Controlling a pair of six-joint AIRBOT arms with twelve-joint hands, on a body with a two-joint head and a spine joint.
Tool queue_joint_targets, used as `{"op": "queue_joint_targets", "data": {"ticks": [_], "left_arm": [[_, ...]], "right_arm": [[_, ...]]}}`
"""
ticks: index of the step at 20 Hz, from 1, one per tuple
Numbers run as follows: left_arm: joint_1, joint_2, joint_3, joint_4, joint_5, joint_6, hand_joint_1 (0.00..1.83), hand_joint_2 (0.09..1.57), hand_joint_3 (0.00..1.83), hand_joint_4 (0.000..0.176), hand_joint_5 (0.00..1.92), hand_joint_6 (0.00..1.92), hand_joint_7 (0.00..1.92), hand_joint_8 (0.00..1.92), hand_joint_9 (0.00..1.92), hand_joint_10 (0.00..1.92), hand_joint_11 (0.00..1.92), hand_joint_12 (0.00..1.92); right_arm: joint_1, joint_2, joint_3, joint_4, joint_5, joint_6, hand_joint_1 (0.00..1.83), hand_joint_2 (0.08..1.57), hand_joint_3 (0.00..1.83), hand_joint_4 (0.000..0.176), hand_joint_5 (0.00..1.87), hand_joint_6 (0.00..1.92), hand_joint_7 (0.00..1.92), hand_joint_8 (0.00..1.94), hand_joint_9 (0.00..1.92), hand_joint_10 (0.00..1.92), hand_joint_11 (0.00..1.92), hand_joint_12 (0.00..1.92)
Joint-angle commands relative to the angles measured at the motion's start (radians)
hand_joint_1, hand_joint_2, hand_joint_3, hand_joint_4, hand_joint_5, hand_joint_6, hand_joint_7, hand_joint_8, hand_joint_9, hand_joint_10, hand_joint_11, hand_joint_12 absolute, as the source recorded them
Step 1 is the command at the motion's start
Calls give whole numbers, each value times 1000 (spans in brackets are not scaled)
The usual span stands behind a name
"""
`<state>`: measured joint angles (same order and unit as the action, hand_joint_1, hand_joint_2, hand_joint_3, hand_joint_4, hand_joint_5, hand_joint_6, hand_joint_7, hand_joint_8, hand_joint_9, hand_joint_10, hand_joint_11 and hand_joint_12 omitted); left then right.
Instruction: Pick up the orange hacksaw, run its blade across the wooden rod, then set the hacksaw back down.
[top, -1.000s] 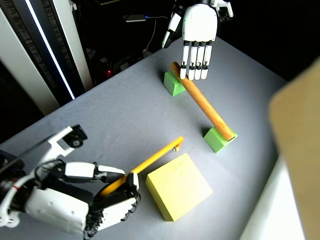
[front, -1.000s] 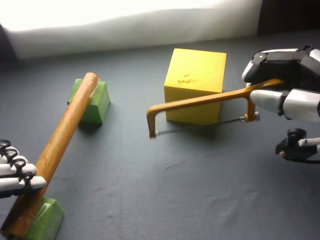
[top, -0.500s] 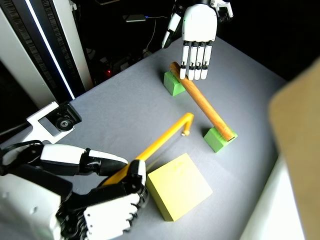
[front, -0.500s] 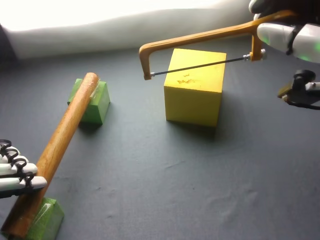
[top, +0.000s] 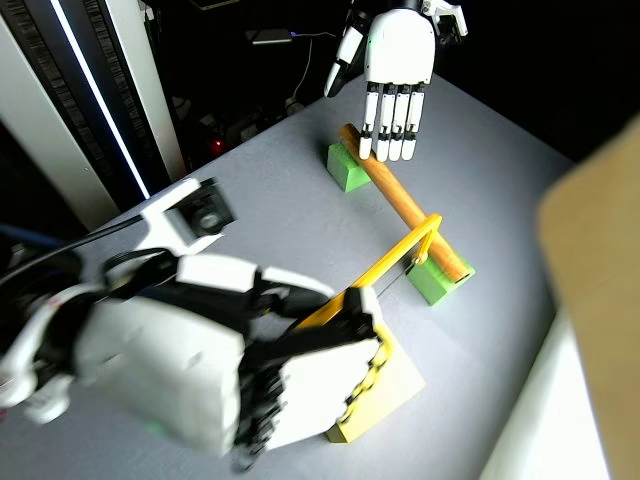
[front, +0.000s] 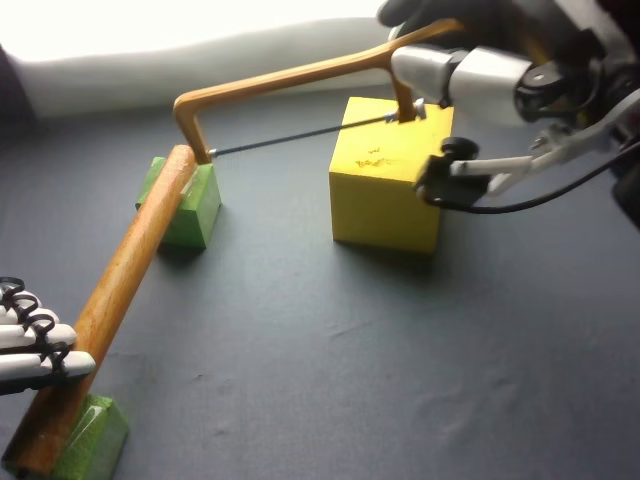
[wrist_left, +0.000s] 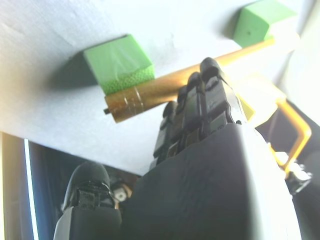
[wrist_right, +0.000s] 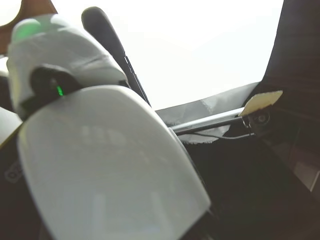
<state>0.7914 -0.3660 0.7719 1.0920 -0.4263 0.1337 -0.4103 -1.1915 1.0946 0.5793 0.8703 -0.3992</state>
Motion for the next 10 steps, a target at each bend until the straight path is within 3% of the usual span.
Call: {"op": "queue_joint_targets", "data": {"ticks": [1,5,10], "left_arm": [[-7,-7,-1,-15,-13,2,0,1199,0,0,34,4,40,5,32,5,0,193],[-7,-9,-2,-15,-13,2,0,1197,0,0,41,1,48,1,43,2,0,228],[-5,-10,-6,-15,-13,2,0,1198,0,0,55,4,62,4,47,4,0,181]], "right_arm": [[14,-2,2,-22,135,6,1350,1206,0,0,719,1182,800,1309,801,1474,702,1540],[16,-33,-15,3,153,-28,1352,1193,0,0,758,1146,820,1271,810,1454,708,1536],[53,-61,-103,180,207,-242,1355,1190,0,0,761,1133,834,1247,811,1465,677,1560]]}}
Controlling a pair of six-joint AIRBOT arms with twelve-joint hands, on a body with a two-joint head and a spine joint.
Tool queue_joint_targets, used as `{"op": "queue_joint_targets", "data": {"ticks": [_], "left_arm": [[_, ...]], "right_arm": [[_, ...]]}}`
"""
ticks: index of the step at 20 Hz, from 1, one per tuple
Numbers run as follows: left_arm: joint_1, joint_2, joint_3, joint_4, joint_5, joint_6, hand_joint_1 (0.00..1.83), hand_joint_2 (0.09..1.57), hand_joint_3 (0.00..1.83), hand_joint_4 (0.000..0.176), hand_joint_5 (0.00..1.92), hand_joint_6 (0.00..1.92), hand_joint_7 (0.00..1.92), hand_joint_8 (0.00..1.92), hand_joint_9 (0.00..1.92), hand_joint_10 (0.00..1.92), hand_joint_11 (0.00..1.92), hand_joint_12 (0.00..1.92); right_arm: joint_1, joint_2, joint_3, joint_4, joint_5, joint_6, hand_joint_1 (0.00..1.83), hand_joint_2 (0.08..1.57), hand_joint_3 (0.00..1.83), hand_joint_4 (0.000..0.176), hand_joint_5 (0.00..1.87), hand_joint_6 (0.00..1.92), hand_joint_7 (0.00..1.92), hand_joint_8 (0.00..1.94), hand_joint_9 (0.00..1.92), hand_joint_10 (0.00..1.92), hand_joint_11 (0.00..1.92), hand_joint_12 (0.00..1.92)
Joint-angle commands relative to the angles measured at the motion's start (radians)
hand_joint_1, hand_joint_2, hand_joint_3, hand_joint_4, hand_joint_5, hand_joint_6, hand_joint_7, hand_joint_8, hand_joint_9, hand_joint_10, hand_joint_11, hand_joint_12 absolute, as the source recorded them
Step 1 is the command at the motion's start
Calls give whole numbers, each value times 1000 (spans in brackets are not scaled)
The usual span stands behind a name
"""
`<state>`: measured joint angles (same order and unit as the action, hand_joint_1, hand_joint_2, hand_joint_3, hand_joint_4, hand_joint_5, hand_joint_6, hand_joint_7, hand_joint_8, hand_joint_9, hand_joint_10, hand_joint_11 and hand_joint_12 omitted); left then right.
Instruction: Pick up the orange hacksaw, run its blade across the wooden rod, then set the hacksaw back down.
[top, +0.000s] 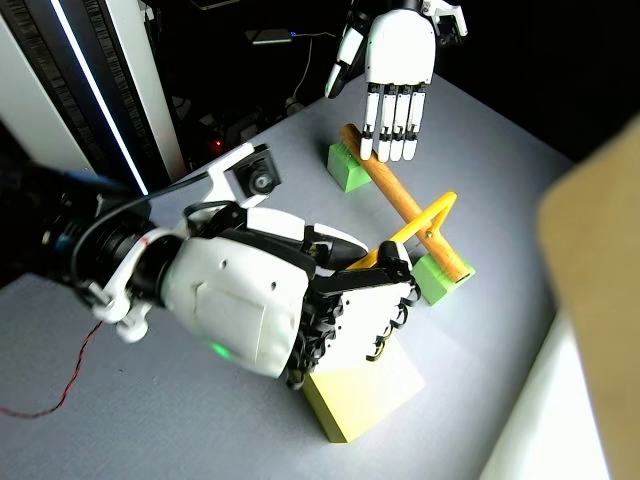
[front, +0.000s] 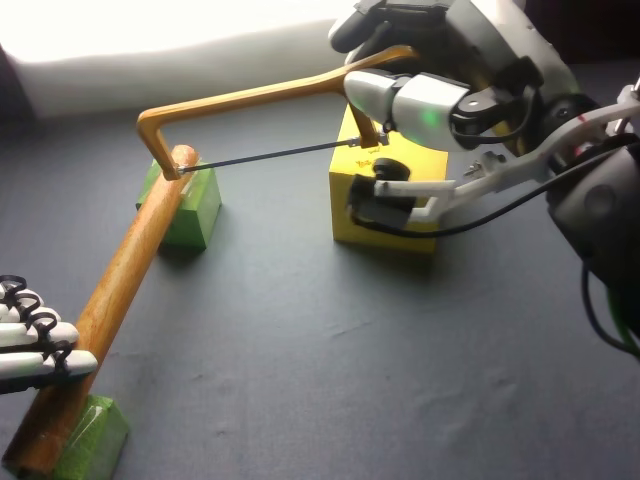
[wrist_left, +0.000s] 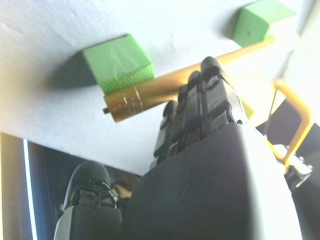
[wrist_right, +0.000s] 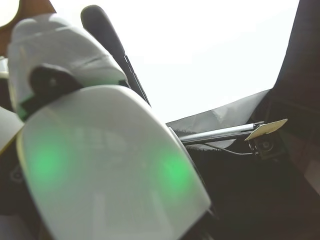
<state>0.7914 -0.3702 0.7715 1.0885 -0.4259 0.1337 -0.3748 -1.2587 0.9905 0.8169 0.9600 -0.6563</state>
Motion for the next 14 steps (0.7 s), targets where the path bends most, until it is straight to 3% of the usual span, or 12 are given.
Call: {"op": "queue_joint_targets", "data": {"ticks": [1,4,9,14], "left_arm": [[-5,-4,-7,-12,-13,2,0,1198,0,0,55,4,62,4,47,4,0,181],[-2,-4,-4,-12,-13,2,0,1200,0,0,39,0,38,0,32,0,0,170],[-2,-4,2,-12,-13,2,0,1197,0,0,55,2,59,2,48,1,0,218],[-2,-4,-1,-12,-13,2,0,1198,0,0,53,0,54,0,43,0,0,180]], "right_arm": [[25,2,-10,-39,119,2,1355,1190,0,0,761,1133,834,1247,811,1465,677,1560],[33,-11,-24,-25,125,-9,1353,1193,0,0,736,1173,828,1253,818,1446,692,1519],[45,-52,-95,130,213,-125,1330,1184,2,0,758,1154,858,1229,830,1386,682,1539],[53,-117,-96,172,240,-165,1358,1181,0,0,763,1124,847,1234,833,1418,694,1508]]}}
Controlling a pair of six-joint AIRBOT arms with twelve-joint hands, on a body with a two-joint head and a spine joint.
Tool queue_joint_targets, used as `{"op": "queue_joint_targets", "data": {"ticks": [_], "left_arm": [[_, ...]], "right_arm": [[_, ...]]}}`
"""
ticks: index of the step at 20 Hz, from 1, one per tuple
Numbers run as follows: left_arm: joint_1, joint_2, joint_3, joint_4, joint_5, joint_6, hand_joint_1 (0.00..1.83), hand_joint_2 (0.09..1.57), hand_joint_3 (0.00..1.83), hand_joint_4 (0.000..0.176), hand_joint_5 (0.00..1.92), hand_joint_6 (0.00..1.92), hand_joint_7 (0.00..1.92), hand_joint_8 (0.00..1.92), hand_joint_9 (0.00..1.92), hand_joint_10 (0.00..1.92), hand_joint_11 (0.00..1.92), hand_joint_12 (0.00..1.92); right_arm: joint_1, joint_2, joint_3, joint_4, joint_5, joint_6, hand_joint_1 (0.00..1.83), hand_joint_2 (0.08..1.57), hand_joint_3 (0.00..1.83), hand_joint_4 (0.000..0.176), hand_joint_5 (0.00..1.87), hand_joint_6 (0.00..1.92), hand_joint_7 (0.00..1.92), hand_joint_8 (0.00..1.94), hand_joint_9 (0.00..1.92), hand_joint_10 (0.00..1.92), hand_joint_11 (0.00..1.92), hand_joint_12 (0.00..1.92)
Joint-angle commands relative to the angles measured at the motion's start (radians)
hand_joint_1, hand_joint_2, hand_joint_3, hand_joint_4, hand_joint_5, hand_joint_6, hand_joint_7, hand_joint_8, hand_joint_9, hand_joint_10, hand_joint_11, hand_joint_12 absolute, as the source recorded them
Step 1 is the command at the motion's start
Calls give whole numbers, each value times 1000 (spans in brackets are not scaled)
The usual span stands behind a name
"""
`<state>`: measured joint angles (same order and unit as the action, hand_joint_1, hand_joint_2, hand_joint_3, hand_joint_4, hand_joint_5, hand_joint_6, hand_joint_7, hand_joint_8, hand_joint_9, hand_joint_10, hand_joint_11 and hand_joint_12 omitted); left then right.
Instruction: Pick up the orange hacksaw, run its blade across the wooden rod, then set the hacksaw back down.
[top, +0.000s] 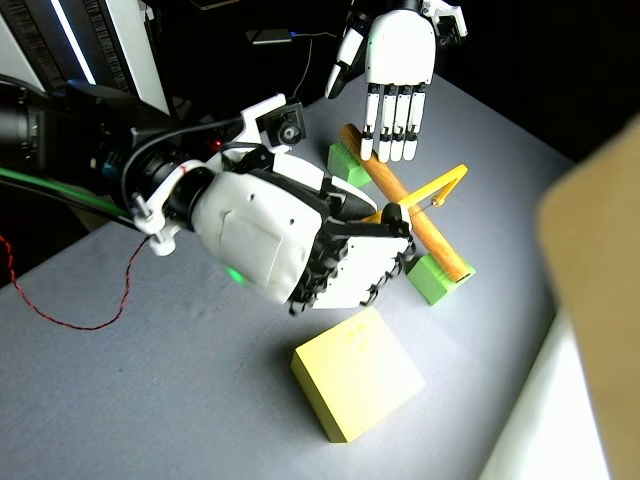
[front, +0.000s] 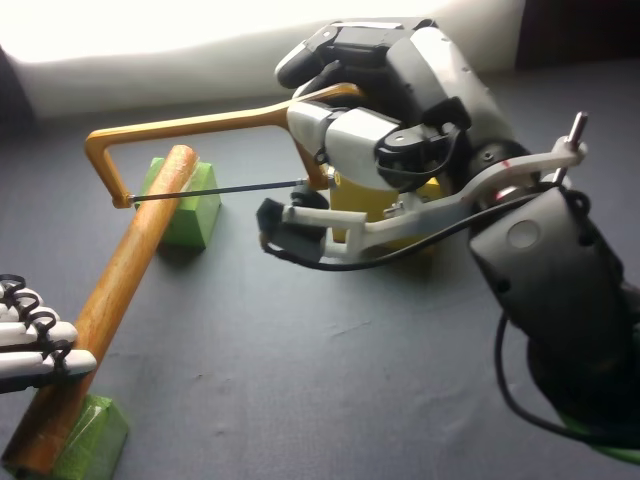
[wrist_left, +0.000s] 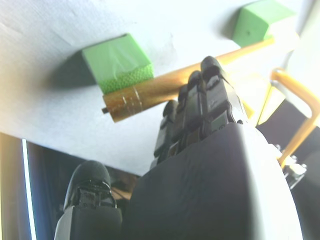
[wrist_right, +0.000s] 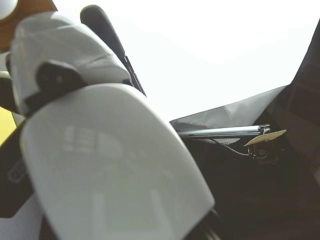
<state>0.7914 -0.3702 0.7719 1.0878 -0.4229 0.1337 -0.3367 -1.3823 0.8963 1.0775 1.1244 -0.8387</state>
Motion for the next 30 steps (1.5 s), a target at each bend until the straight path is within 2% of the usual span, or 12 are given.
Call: {"op": "queue_joint_targets", "data": {"ticks": [1,5,7,14,19,21,28,30], "left_arm": [[-2,-4,-2,-11,-16,2,0,1199,0,0,44,0,52,0,42,0,0,194],[-2,-4,-3,-11,-16,2,0,1200,0,0,74,5,71,3,58,3,0,238],[-2,-5,-1,-11,-16,2,0,1200,0,0,55,0,57,1,42,1,0,186],[-7,-6,-7,-11,-16,2,0,1200,0,0,67,1,71,1,57,1,0,215],[-7,-9,1,-11,-16,2,0,1201,0,0,65,2,73,3,61,2,0,224],[-8,-9,-2,-11,-16,2,0,1197,0,0,77,3,88,3,74,3,0,267],[-8,-10,1,-11,-16,2,0,1197,0,0,54,0,62,0,58,0,0,231],[-9,-10,-1,-11,-16,2,0,1196,0,0,73,2,83,3,77,3,0,282]], "right_arm": [[15,-4,-2,-82,78,4,1358,1179,0,0,775,1109,852,1229,831,1418,687,1519],[8,-48,-2,-35,116,-32,1357,1182,1,0,763,1130,846,1235,828,1428,694,1534],[4,-64,-2,-13,127,-54,1357,1181,1,0,751,1149,854,1218,839,1410,705,1507],[-30,-70,-6,-9,136,-83,1356,1184,0,0,761,1134,842,1247,825,1424,685,1535],[-28,-106,-5,29,150,-115,1361,1169,0,0,788,1096,874,1191,852,1390,714,1517],[-22,-140,18,36,152,-131,1359,1176,2,0,759,1122,867,1207,845,1402,718,1512],[-12,-231,104,36,155,-130,1360,1172,1,0,771,1118,867,1203,854,1384,719,1480],[-9,-263,131,36,155,-130,1359,1179,0,0,753,1134,858,1220,843,1406,728,1490]]}}
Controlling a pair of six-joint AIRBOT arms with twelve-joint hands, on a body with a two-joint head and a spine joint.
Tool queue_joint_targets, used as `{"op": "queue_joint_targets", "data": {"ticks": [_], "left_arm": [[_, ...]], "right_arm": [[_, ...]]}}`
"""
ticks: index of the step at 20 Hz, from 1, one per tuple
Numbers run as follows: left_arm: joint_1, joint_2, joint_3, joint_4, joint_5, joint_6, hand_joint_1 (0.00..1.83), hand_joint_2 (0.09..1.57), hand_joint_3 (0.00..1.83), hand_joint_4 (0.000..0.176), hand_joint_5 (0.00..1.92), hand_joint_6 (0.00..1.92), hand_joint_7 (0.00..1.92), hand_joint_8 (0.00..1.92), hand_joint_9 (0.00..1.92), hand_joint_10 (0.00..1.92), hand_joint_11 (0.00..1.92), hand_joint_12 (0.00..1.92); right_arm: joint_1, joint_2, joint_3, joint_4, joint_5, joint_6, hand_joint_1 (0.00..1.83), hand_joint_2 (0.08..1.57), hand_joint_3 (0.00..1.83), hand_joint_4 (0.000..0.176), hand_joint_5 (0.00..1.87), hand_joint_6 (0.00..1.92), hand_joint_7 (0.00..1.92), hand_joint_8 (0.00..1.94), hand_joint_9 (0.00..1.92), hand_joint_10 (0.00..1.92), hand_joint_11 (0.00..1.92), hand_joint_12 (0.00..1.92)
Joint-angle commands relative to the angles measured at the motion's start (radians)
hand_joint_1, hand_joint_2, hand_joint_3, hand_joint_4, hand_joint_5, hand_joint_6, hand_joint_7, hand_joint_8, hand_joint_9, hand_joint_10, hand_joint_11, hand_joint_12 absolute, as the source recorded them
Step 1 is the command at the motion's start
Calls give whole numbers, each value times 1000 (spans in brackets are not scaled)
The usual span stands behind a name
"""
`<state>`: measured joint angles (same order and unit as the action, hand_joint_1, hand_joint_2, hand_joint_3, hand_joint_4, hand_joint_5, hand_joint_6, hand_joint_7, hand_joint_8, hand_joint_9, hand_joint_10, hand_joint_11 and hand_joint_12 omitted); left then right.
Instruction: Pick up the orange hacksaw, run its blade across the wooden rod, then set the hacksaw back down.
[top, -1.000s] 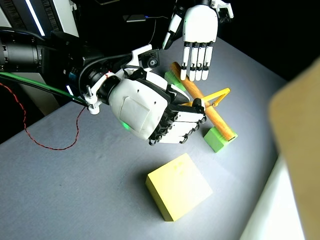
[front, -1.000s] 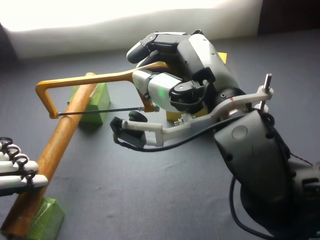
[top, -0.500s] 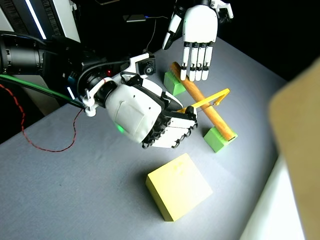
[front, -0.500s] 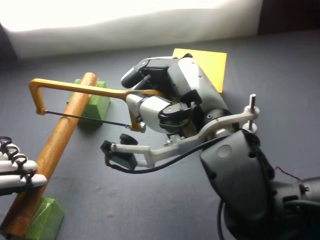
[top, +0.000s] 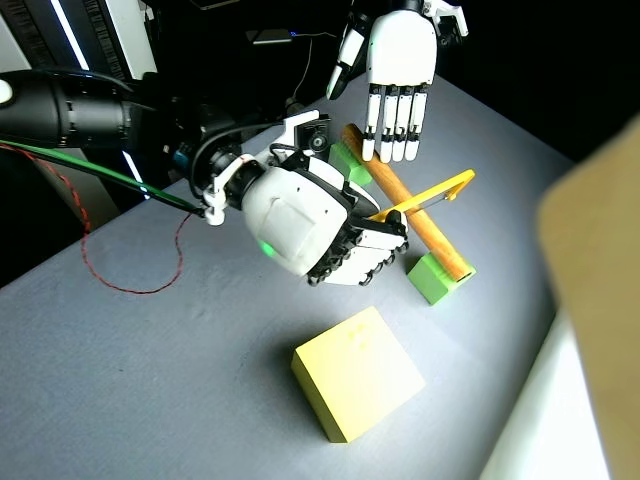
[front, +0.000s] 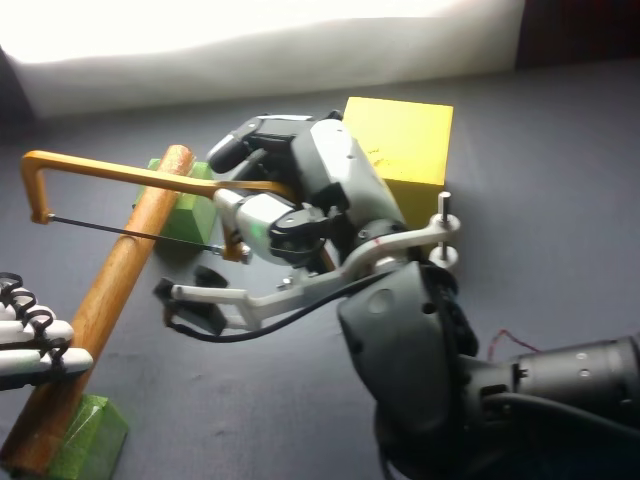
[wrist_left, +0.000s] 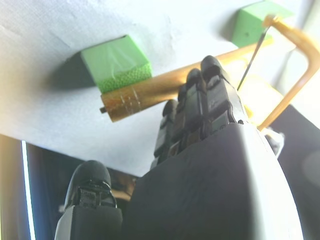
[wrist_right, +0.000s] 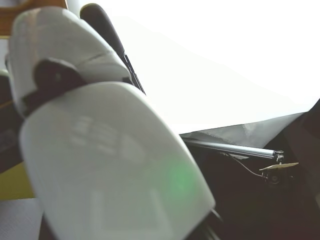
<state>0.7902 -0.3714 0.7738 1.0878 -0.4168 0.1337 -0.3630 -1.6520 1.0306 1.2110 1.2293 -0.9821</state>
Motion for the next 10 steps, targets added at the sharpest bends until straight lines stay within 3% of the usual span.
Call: {"op": "queue_joint_targets", "data": {"ticks": [1,7,10], "left_arm": [[-8,-8,-5,-11,-22,2,0,1196,0,0,72,1,83,3,78,3,0,284],[-8,-6,-11,-11,-22,2,0,1194,1,0,53,3,66,2,59,2,0,228],[-8,-5,-10,-11,-22,2,0,1191,0,0,54,0,63,0,57,0,0,251]], "right_arm": [[20,-8,8,-97,50,16,1359,1179,0,0,755,1128,855,1228,844,1408,734,1490],[32,-90,69,-82,51,18,1359,1178,1,0,762,1123,863,1222,835,1409,700,1512],[27,-88,64,-75,51,16,1361,1171,0,0,792,1088,876,1201,837,1405,701,1505]]}}
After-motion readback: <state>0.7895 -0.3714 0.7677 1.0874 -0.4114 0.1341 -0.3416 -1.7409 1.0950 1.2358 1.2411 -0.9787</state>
